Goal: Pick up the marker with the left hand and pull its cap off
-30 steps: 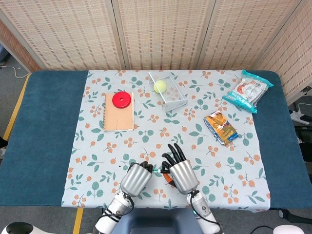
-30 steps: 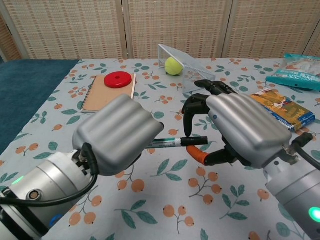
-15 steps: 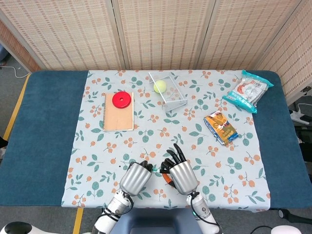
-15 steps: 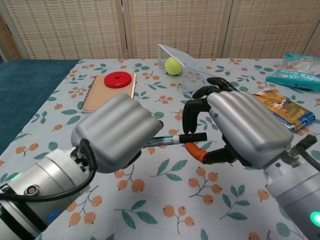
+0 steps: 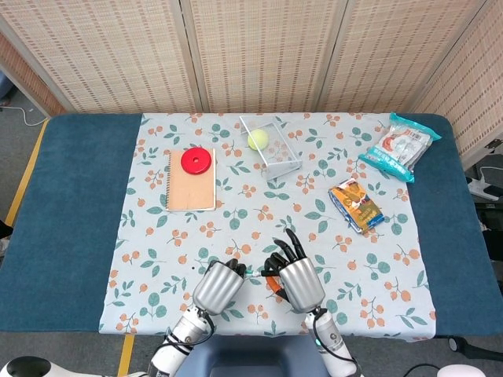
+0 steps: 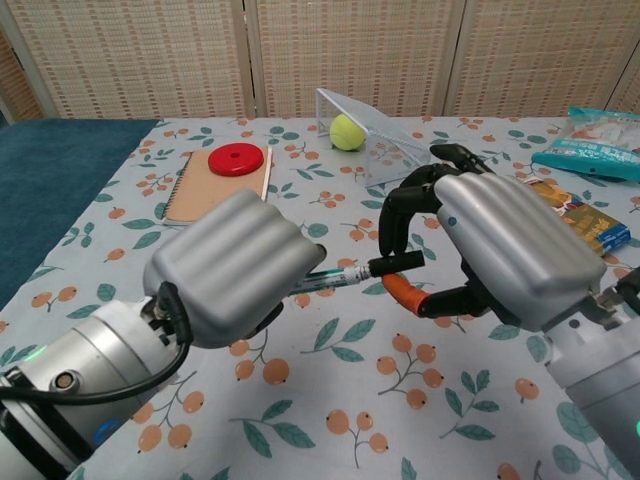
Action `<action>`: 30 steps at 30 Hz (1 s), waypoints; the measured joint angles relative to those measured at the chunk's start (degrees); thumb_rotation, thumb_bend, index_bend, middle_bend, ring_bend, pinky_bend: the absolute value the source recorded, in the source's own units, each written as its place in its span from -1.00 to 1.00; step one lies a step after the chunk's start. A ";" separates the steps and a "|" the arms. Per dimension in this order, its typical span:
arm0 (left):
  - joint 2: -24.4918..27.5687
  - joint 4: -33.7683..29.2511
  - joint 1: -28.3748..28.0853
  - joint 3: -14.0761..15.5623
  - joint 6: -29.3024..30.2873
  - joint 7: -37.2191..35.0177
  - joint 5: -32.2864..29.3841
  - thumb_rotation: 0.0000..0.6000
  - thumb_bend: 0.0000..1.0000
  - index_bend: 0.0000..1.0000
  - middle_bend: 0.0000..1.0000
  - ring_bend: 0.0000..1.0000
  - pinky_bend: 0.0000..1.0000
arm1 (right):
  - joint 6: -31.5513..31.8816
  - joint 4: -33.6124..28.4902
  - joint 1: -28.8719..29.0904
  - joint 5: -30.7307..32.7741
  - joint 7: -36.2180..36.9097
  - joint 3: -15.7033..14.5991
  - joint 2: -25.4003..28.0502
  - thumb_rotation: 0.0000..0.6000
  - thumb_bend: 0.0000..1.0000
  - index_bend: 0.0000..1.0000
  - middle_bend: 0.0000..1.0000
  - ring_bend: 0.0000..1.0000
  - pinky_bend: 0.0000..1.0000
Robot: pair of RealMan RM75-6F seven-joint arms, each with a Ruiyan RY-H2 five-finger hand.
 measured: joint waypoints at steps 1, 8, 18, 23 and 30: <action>-0.08 -0.01 -0.02 -0.02 -0.01 -0.06 0.04 1.00 0.29 0.88 1.00 0.78 1.00 | -0.12 0.27 -0.05 -0.06 -0.06 -0.28 -0.01 1.00 -0.24 1.00 0.04 -0.58 -1.00; 0.01 0.06 0.02 -0.27 0.06 0.04 -0.04 1.00 0.29 0.88 1.00 0.78 1.00 | -0.33 1.45 -0.51 -0.16 0.24 -1.09 -0.17 1.00 -0.24 1.00 0.05 -0.58 -1.00; 0.37 0.40 0.08 -0.30 0.14 1.47 -0.46 1.00 0.28 0.87 1.00 0.78 1.00 | 0.82 0.21 -0.21 0.07 0.57 1.43 0.85 1.00 -0.24 1.00 0.05 -0.58 -1.00; 0.66 2.89 0.02 -0.79 0.64 2.74 -0.46 1.00 0.19 0.85 1.00 0.77 1.00 | 0.26 0.14 -0.65 1.33 -0.15 1.40 2.64 1.00 -0.24 1.00 0.05 -0.58 -1.00; 1.32 7.52 0.08 -1.78 0.26 3.75 -2.83 1.00 0.14 0.69 0.89 0.77 1.00 | -1.75 3.48 -1.13 2.98 0.28 0.34 2.17 1.00 -0.24 1.00 0.04 -0.59 -1.00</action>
